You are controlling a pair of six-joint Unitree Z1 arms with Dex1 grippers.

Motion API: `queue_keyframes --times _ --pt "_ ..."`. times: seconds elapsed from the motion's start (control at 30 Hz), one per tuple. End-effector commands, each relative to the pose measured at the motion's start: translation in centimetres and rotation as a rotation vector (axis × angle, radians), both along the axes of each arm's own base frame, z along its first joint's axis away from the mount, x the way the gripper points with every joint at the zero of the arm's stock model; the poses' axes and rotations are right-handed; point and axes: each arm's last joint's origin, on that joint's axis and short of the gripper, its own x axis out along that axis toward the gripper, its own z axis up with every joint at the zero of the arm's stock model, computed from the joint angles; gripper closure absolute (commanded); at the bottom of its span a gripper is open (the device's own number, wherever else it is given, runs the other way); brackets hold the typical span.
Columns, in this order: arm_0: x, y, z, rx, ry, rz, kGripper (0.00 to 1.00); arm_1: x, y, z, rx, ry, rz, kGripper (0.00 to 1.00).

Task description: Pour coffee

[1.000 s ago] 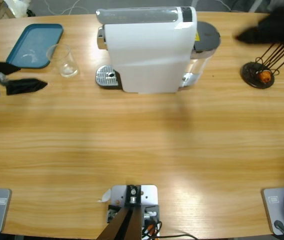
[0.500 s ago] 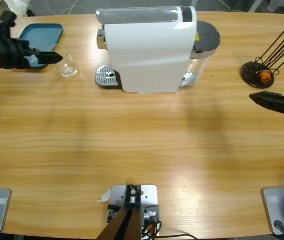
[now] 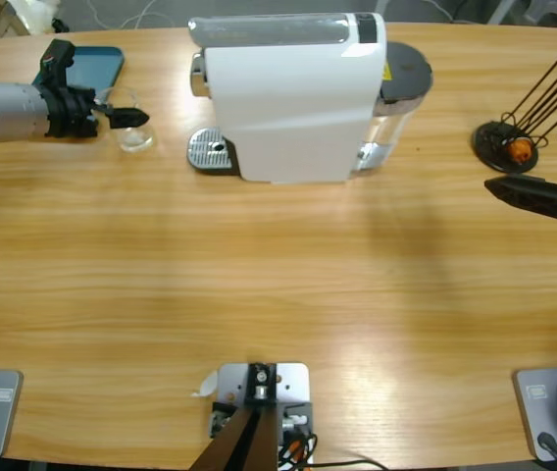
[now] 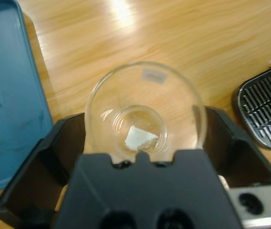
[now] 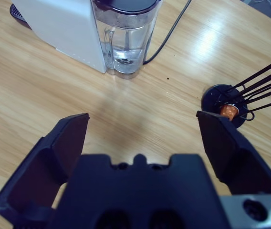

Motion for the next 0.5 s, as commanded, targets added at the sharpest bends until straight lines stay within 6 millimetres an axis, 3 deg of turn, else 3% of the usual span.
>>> queue_keyframes --times 0.03,0.13,0.3,0.37,0.5 --pt "-0.6 0.4 -2.1 -0.009 0.06 -0.026 0.653 0.2 0.0 -1.0 -0.033 0.026 -0.003 0.0" --pt "-1.0 0.1 -2.0 -0.025 0.059 -0.093 0.777 0.3 -0.1 -0.9 -0.033 0.02 -0.004 0.0" --pt "-3.2 -0.6 0.4 -0.061 -0.001 -0.232 0.749 0.2 -0.3 -0.8 -0.025 0.013 -0.002 0.0" --pt "-3.9 -1.0 1.4 -0.069 -0.023 -0.273 0.662 0.3 -0.5 -0.8 -0.009 0.037 0.017 0.0" --pt "-5.0 -2.0 2.7 -0.048 -0.06 -0.345 0.663 0.2 -0.7 -0.7 0.003 0.04 0.024 0.0"
